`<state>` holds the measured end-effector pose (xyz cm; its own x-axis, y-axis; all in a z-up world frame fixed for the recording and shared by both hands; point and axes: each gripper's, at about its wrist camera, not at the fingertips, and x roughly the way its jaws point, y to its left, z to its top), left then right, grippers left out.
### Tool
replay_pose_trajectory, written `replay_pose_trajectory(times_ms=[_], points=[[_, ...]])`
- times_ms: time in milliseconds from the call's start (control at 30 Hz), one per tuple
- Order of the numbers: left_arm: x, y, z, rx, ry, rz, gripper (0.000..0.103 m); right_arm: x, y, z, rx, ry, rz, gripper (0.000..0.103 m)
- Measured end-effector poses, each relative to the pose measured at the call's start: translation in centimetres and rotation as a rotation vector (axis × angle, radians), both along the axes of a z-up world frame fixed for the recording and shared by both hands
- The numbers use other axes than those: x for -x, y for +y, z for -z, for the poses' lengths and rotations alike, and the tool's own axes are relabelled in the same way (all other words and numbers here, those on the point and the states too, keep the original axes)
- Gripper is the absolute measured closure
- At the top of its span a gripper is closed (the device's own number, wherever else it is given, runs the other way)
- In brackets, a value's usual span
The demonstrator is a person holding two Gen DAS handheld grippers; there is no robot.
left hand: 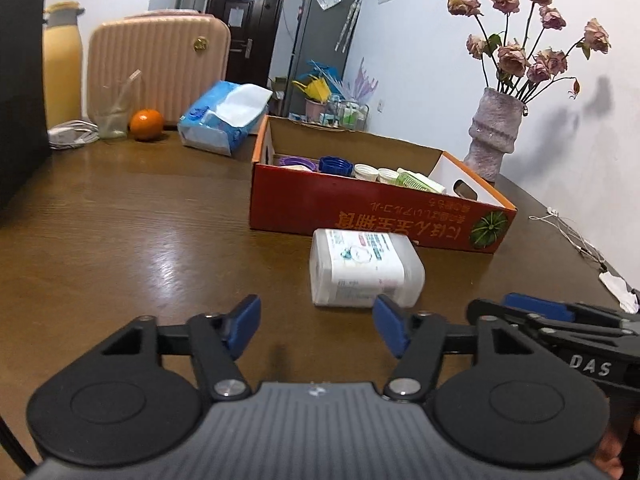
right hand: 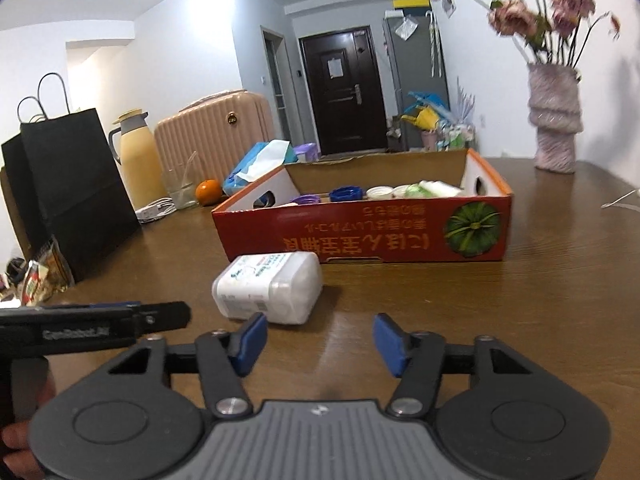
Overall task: Organize rigid objects
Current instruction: 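Grasp the white wet-wipe pack with both grippers together, then carry the wet-wipe pack over the box with both grippers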
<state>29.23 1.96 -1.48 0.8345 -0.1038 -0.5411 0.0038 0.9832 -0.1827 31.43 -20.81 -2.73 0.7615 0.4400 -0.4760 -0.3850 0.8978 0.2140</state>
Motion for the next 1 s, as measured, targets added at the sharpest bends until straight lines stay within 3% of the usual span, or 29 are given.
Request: replay_pose_trajectory(times_ms=[100,233,367,433,700,1000], points=[[-2.0,0.2,0.3,0.038,0.023,0.014,0.05,-2.1,0.7,0.4,-0.026,0.024,-0.013,0.057],[-4.7,1.1,0.8,0.145,0.04,0.05,0.051,-4.5,1.5,0.6,-0.066,0.047,-0.036,0.065],[-6.6,2.0,1.5,0.251,0.068,0.094,0.065,-6.2,2.6,0.6,-0.086,0.055,-0.065,0.073],[-6.9,1.9,1.4,0.241,0.062,0.102,0.068,-6.9,3.1,0.9,-0.1,0.073,-0.086,0.078],[-6.6,1.3,1.2,0.208,0.054,0.099,0.071,-7.6,3.4,1.1,-0.099,0.073,-0.084,0.079],[-3.0,0.0,-0.4,0.186,0.017,0.091,0.073,-4.5,2.8,-0.6,-0.064,0.033,-0.072,0.081]])
